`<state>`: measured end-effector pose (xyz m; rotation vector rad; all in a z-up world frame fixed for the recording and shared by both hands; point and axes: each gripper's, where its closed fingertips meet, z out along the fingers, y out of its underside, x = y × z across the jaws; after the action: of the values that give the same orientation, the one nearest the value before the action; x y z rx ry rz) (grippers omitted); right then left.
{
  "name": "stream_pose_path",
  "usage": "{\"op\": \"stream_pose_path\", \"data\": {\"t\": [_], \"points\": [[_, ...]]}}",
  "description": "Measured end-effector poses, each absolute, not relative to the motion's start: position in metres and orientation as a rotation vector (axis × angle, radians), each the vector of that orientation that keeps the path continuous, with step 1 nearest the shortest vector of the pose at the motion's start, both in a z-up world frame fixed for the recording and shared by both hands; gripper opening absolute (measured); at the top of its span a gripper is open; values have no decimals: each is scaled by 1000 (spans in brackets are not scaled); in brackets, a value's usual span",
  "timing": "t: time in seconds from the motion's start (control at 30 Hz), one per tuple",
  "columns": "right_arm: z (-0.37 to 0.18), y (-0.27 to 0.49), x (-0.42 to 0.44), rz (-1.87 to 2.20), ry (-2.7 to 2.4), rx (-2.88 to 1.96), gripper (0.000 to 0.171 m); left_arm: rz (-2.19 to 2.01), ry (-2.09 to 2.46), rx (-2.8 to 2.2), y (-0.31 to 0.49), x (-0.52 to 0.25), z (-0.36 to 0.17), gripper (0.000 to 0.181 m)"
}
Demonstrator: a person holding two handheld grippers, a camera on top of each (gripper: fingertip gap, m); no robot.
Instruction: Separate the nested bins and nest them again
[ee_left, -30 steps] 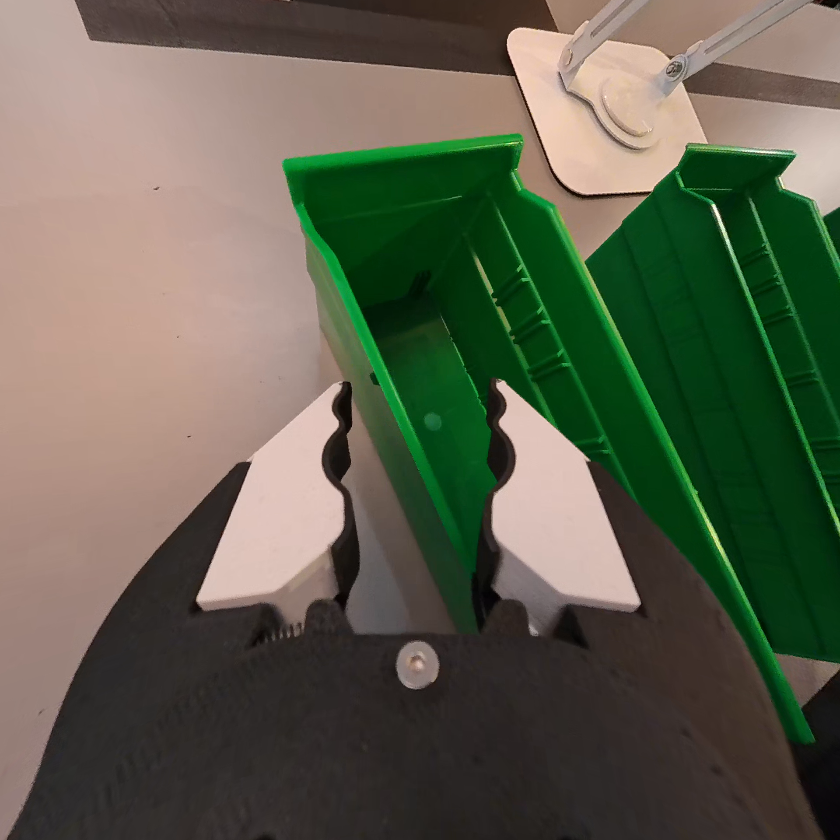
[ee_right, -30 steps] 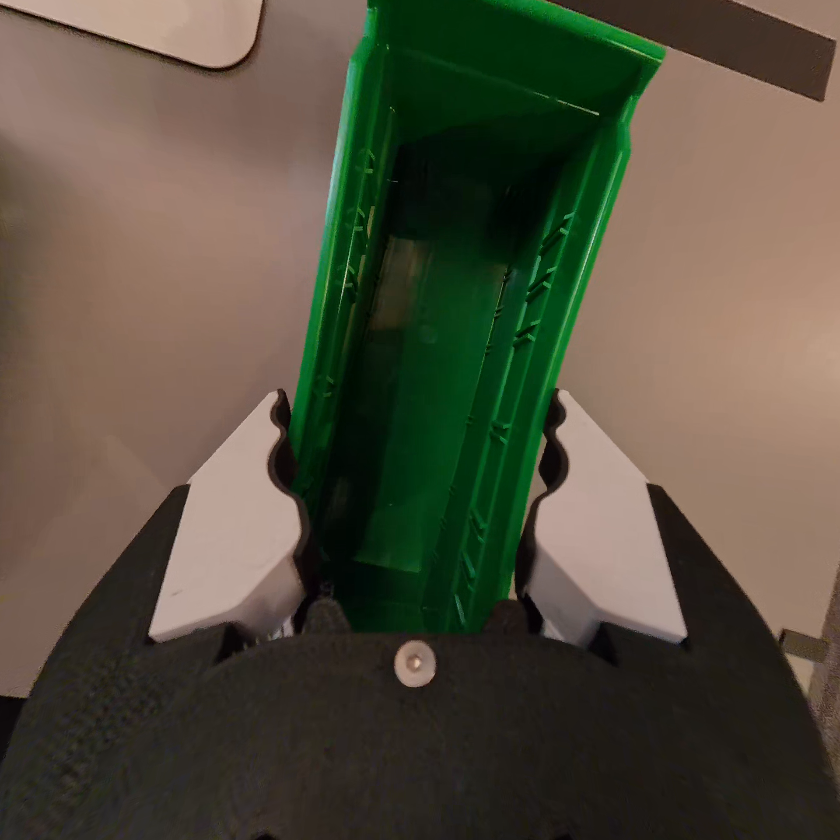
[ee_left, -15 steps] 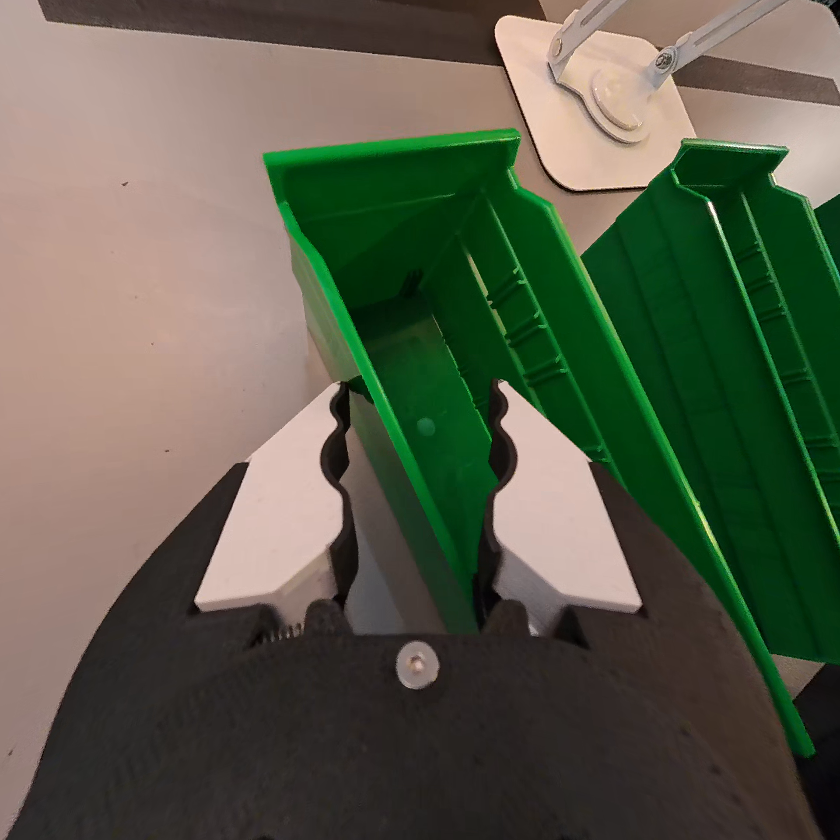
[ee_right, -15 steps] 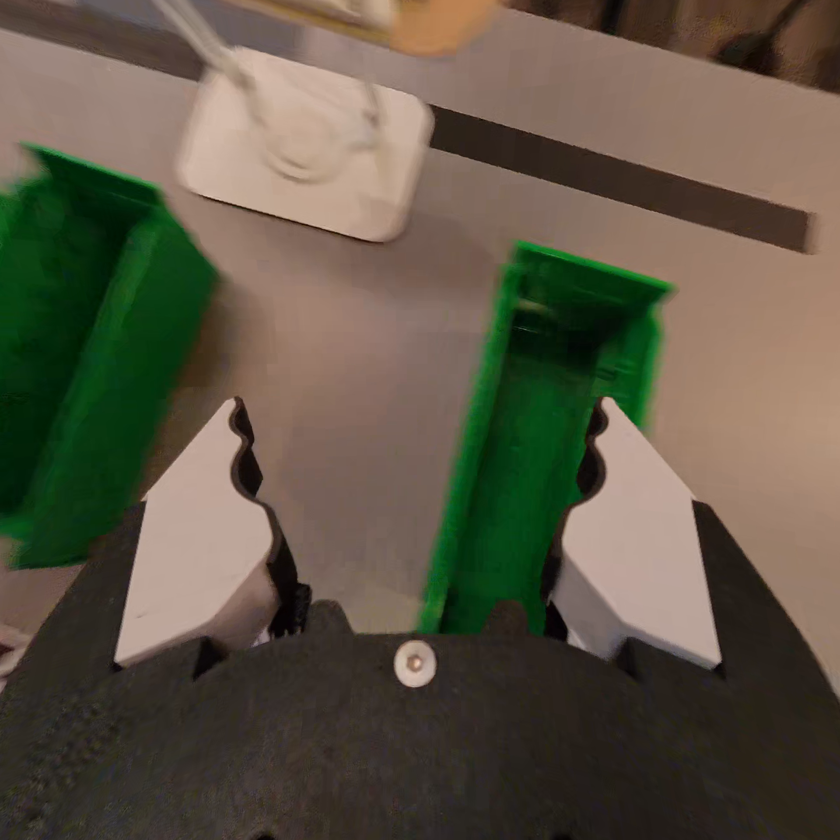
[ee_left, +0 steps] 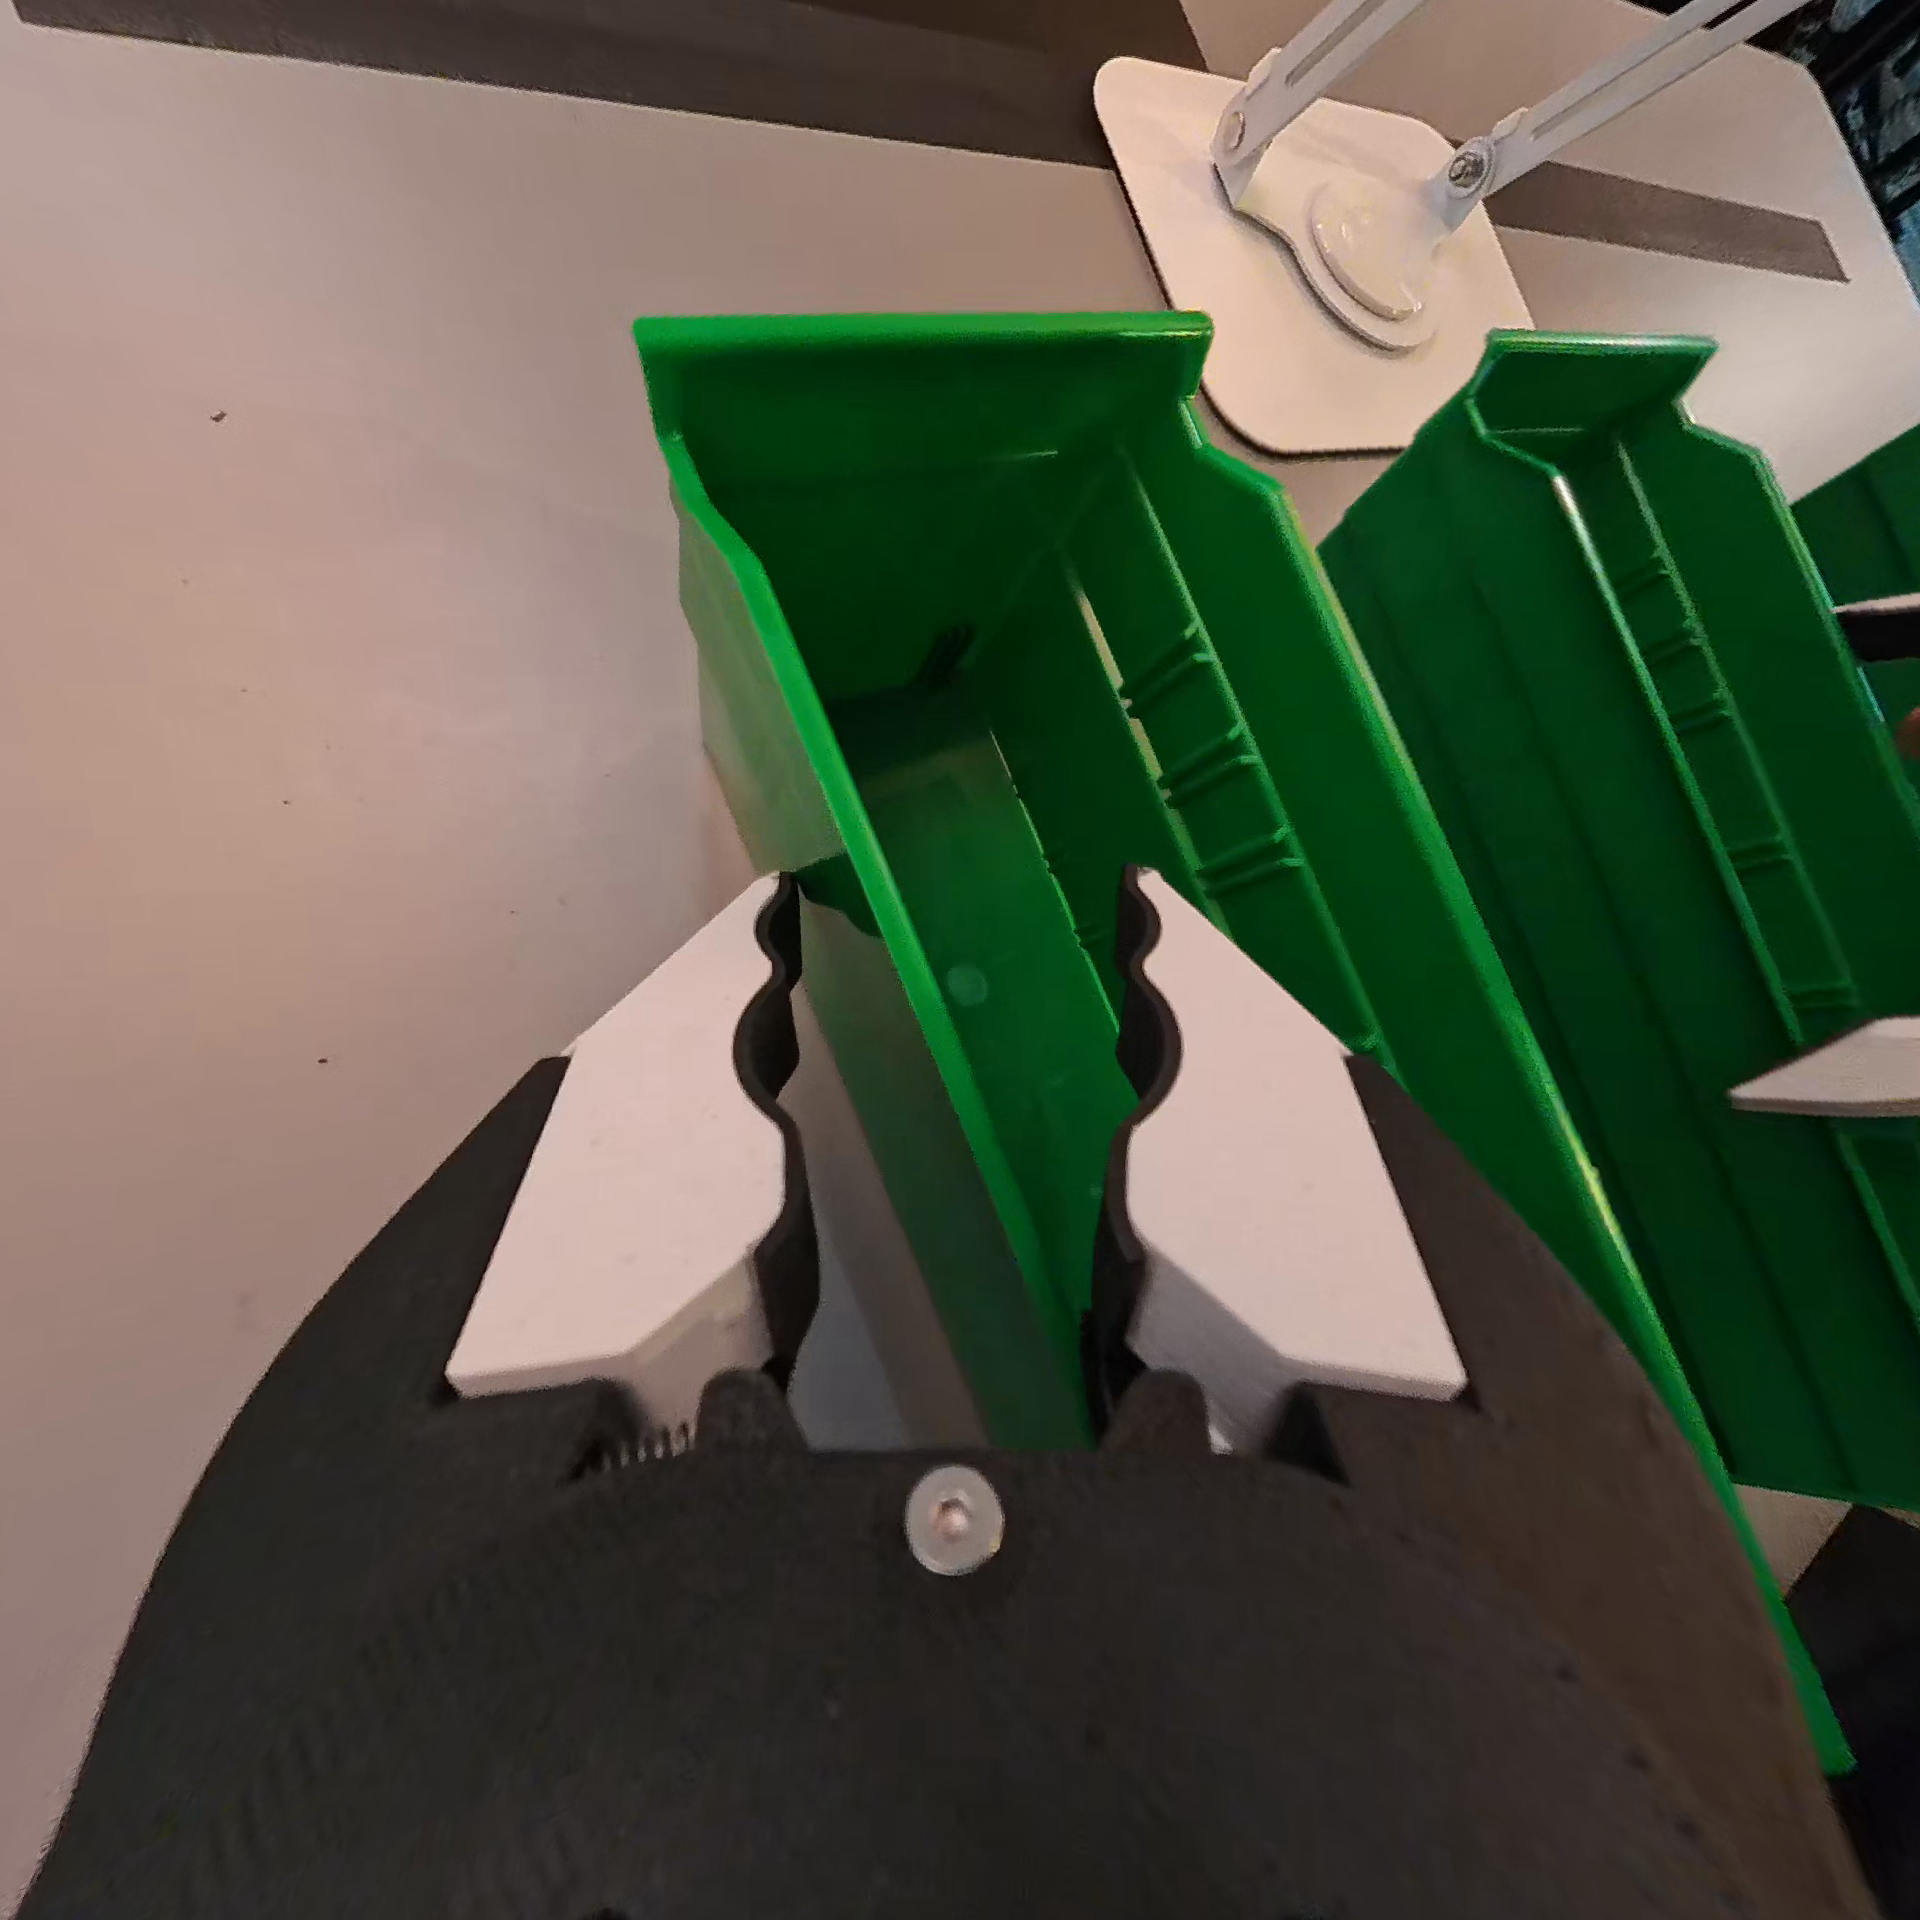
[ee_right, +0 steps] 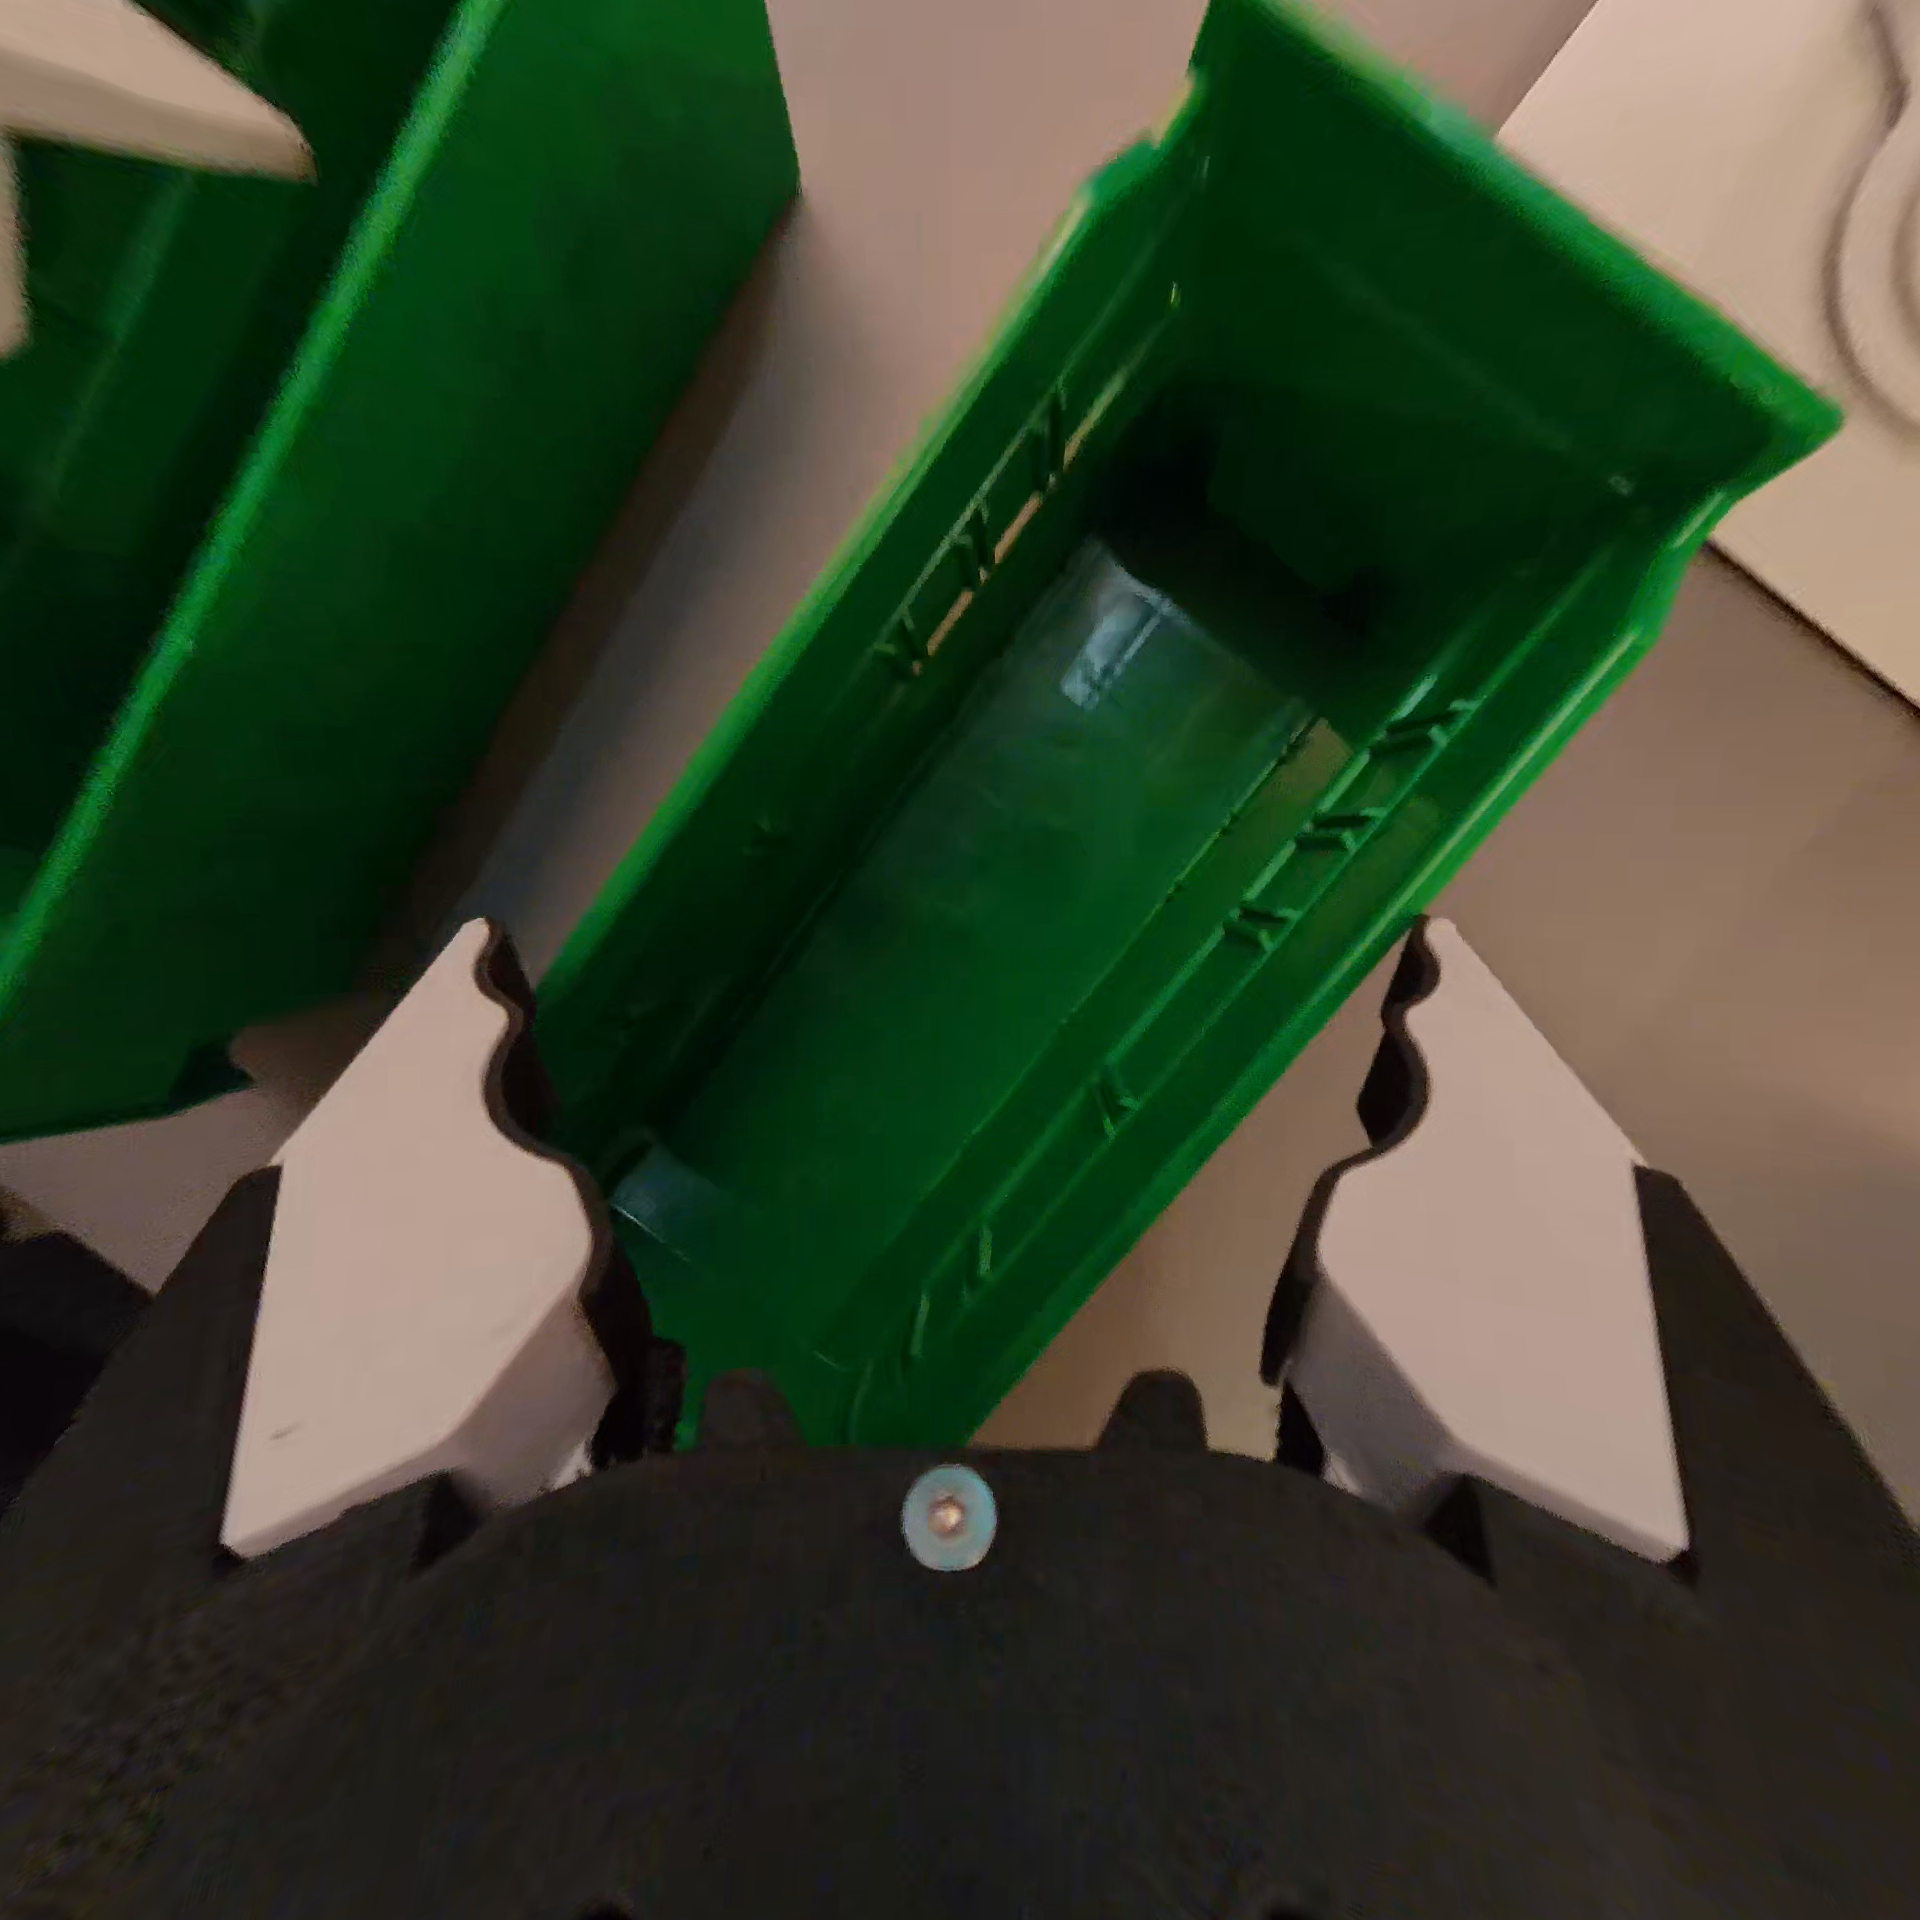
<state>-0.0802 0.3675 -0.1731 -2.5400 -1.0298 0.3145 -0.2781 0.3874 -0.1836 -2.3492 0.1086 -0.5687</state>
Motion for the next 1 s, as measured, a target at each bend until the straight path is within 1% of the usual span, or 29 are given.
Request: {"op": "stream_pose_path", "data": {"t": [0.1, 0.17, 0.23, 0.3, 0.37, 0.43, 0.53, 0.63, 0.7, 0.8, 0.83, 0.87, 0.93, 1.0], "points": [[-174, 366, -84, 287, -1175, -2520, 154, -582, 105, -2347, 387, -278, -186, 59], [-173, 363, -80, 280, -1374, -2469, 148, -590, 103, -2344, 386, -277, -186, 59], [-170, 362, -72, 265, -1580, -2375, 139, -595, 107, -2342, 386, -276, -186, 60], [-165, 364, -57, 216, -1668, -2342, 129, -598, 110, -2340, 386, -276, -186, 60], [-157, 365, -52, 221, -1637, -2347, 142, -611, 102, -2335, 386, -276, -186, 59], [-157, 363, -51, 229, -1587, -2376, 147, -627, 85, -2331, 386, -275, -187, 60], [-172, 371, -41, 93, -1617, -2350, 155, -634, 79, -2328, 386, -275, -187, 60], [-163, 385, -46, 101, -1583, -2281, 153, -624, 91, -2334, 385, -275, -187, 60], [-157, 391, -47, 130, -1581, -2292, 155, -622, 95, -2335, 385, -275, -188, 60], [-174, 388, -48, 176, -1640, -2390, 155, -623, 92, -2336, 385, -275, -188, 61], [-182, 388, -49, 177, -1637, -2415, 148, -623, 92, -2337, 385, -275, -188, 60], [-187, 388, -49, 168, -1638, -2431, 134, -621, 94, -2337, 385, -275, -188, 60], [-184, 390, -53, 212, -1586, -2425, 117, -618, 95, -2338, 385, -275, -188, 60], [-182, 389, -49, 228, -1556, -2426, 111, -622, 91, -2338, 384, -275, -188, 60]]}}
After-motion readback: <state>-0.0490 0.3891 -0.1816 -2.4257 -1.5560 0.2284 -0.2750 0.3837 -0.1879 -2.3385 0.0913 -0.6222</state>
